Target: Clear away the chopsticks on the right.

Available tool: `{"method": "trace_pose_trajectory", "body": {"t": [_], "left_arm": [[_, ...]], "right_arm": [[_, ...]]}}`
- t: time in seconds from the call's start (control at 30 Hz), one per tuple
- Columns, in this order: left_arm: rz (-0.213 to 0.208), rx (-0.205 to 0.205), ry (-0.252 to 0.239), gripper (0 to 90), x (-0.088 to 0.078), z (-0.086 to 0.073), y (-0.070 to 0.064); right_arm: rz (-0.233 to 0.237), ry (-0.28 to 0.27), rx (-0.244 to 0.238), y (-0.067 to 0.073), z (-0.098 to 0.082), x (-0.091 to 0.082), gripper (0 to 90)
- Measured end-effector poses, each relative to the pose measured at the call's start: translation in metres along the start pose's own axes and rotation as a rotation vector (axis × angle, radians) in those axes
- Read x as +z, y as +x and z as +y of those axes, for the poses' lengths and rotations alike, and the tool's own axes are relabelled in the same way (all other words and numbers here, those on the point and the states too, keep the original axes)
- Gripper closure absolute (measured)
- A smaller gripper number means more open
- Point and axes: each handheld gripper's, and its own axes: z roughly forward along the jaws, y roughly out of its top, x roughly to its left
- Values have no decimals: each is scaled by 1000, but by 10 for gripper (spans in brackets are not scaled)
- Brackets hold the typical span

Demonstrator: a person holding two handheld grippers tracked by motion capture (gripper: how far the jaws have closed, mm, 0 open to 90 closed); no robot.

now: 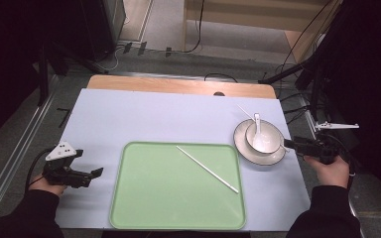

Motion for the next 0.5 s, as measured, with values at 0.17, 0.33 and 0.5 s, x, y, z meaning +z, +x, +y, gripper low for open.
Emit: {"method": "trace_pose_trajectory", "body": {"t": [0.17, 0.33, 0.5], "left_arm": [[0, 0, -3, 0, 1, 0, 0], [0, -2, 0, 0, 0, 0, 0], [3, 0, 0, 0, 1, 0, 0]], "right_arm": [[-24, -7, 6, -3, -3, 4, 470], [-41, 20, -5, -9, -10, 16, 513], [-44, 30, -5, -11, -10, 22, 583]]}}
